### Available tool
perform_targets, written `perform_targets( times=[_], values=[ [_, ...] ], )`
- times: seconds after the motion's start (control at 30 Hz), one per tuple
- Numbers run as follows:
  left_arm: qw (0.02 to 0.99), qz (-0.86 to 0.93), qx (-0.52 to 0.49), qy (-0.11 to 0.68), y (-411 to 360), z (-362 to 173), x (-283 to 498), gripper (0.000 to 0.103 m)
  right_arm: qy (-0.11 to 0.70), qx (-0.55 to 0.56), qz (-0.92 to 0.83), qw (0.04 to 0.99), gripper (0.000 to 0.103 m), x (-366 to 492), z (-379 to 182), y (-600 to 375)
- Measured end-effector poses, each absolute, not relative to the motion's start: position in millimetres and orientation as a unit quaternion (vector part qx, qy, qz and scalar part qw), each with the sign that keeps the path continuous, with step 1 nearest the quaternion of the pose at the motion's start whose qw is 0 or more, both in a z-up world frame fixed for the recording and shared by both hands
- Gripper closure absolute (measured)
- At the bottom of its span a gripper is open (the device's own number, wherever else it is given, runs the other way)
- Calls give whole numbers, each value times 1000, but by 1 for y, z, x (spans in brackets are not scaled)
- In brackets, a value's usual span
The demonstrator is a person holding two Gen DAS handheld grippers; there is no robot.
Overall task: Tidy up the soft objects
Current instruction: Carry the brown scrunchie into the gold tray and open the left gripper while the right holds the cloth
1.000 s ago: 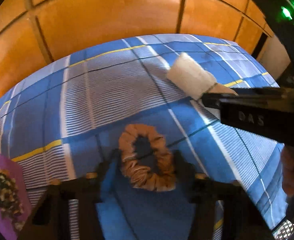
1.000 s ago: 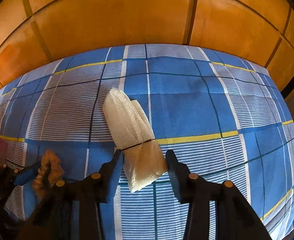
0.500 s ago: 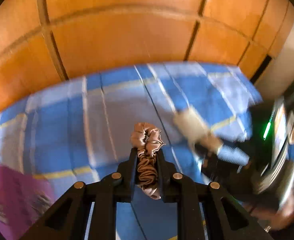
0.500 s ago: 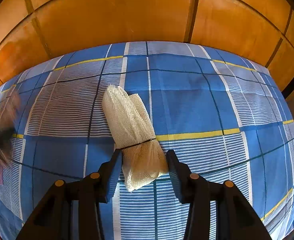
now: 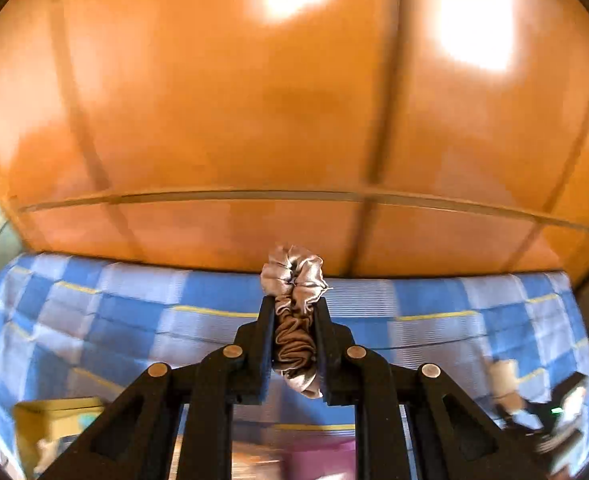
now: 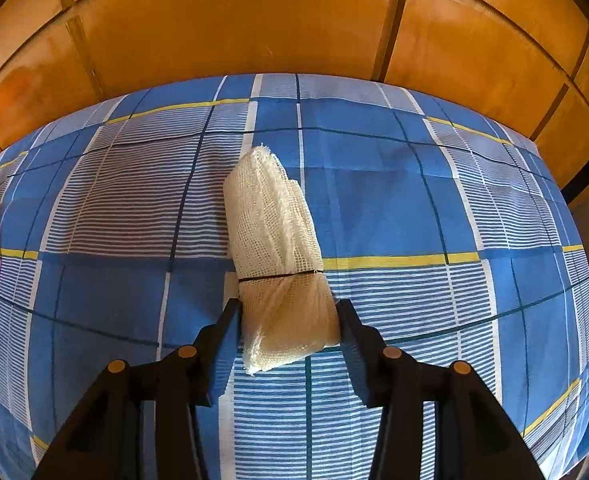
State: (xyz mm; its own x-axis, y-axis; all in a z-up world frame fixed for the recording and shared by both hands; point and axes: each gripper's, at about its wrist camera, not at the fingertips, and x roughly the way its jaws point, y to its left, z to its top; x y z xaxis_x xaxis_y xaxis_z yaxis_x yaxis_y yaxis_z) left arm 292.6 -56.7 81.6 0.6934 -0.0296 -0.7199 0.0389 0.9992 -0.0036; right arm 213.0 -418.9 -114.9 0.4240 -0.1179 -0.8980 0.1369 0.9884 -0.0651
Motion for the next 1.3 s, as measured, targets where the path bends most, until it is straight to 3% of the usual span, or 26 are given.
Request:
perform_targets(
  times=[0.33, 0.57, 0.63, 0.67, 0.77, 1.3],
  values=[
    [910, 74, -53, 404, 117, 41, 215, 85, 523, 8, -83, 849, 52, 215, -115, -418],
    [901, 118, -90, 409, 187, 7, 147, 85, 509, -11, -98, 855, 47, 216, -114, -410],
    [898, 132, -89, 409, 205, -5, 120, 85, 501, -24, -104, 859, 51, 217, -112, -406],
    [897, 137, -87, 412, 210, -10, 113, 85, 493, -25, -99, 864, 57, 216, -110, -405],
    [888, 154, -82, 425, 226, -31, 83, 84, 489, -30, -91, 867, 60, 215, -107, -399],
    [887, 209, -62, 408, 243, -71, 17, 78, 502, -73, -124, 853, 60, 208, -115, -381]
  ],
)
